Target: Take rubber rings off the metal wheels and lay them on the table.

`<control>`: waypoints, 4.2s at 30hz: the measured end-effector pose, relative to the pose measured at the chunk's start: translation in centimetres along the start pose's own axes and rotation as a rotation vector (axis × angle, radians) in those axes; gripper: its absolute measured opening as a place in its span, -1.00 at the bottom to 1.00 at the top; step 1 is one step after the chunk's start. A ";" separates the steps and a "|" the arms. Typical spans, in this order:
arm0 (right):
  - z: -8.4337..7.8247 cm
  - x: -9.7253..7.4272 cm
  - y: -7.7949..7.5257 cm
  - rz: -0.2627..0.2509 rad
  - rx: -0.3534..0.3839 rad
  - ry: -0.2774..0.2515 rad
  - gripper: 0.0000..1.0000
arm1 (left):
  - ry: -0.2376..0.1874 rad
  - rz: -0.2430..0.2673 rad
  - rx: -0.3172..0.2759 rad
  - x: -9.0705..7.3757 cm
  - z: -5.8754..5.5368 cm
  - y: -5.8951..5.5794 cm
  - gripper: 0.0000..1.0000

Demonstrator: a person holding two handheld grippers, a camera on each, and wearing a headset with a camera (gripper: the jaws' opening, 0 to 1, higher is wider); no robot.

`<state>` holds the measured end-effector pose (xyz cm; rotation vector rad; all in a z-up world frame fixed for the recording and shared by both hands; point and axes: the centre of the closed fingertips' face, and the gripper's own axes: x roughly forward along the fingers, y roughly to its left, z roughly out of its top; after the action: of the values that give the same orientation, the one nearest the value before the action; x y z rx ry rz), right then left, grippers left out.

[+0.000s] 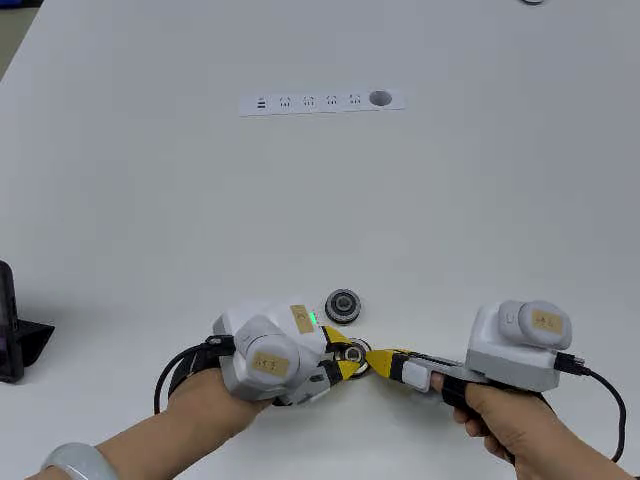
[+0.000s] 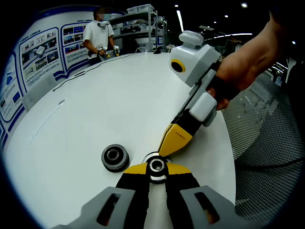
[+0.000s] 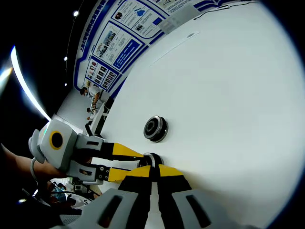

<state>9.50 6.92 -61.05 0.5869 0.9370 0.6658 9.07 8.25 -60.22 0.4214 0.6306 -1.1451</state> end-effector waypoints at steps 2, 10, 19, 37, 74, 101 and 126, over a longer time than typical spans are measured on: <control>0.0 0.0 -0.1 -0.004 -0.007 0.002 -0.90 | 0.000 0.000 0.001 0.0 0.0 0.0 -0.78; 0.0 0.0 -0.1 -0.014 0.018 0.003 -0.89 | 0.001 -0.002 0.002 -0.1 0.0 0.0 -0.77; -0.1 -0.1 0.0 -0.015 0.029 0.006 -0.88 | 0.002 -0.002 0.005 -0.1 0.0 -0.1 -0.78; 0.1 -0.2 0.1 -0.022 -0.005 0.017 -0.96 | 0.004 0.003 0.002 -0.1 -0.1 0.0 -0.78; 0.6 -0.5 1.9 0.015 0.036 -0.022 -0.97 | -0.014 0.010 0.014 -0.1 0.0 -0.1 -0.74; 1.0 -1.1 3.3 0.056 0.060 -0.049 -0.96 | -0.067 0.070 -0.005 -1.7 -0.5 0.6 -0.24; 3.2 -5.3 -0.7 -0.011 0.180 -0.185 -0.96 | -0.060 0.087 -0.033 -2.4 -1.5 0.3 -0.18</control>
<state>10.17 2.05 -57.27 0.7887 0.8308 0.5104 8.36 10.99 -59.74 0.3808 0.5728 -1.0595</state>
